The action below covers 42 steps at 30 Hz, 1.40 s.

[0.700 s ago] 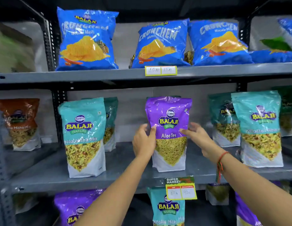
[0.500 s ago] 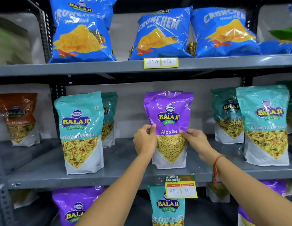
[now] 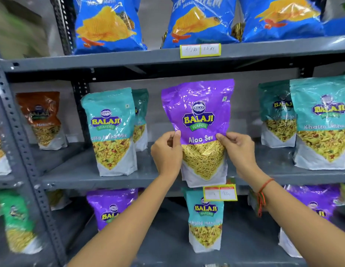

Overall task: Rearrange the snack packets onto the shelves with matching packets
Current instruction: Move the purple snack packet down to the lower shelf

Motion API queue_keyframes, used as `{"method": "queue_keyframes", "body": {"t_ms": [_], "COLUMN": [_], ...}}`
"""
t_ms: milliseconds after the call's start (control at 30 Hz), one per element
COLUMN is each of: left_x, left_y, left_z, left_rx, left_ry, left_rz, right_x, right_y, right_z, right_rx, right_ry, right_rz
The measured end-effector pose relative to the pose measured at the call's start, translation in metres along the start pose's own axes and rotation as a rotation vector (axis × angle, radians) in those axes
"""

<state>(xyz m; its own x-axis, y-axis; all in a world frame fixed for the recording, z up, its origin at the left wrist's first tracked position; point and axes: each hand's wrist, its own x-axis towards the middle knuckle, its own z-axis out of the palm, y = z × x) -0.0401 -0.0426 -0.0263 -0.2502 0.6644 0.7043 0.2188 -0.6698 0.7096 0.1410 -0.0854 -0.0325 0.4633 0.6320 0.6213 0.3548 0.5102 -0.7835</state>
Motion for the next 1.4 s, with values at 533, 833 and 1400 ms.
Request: {"method": "queue_keyframes", "body": {"t_ms": [533,833,1400], "left_x": [-0.155,-0.157,-0.152], "left_y": [-0.095,-0.205,-0.274], "left_z": [-0.162,-0.140,-0.096], "left_rx": [0.129,0.463,0.438], "left_ry": [-0.052,-0.143,-0.048], "left_rz": [-0.164,-0.394,-0.549], "right_x": [-0.201,-0.206,-0.193], "right_y": [0.075,0.172,0.249], "right_z": [0.040,0.096,0.131], "right_rx": [0.157,-0.027,-0.251], "right_ry": [-0.362,-0.413,-0.412], "right_rz": [0.382,0.510,0.512]}}
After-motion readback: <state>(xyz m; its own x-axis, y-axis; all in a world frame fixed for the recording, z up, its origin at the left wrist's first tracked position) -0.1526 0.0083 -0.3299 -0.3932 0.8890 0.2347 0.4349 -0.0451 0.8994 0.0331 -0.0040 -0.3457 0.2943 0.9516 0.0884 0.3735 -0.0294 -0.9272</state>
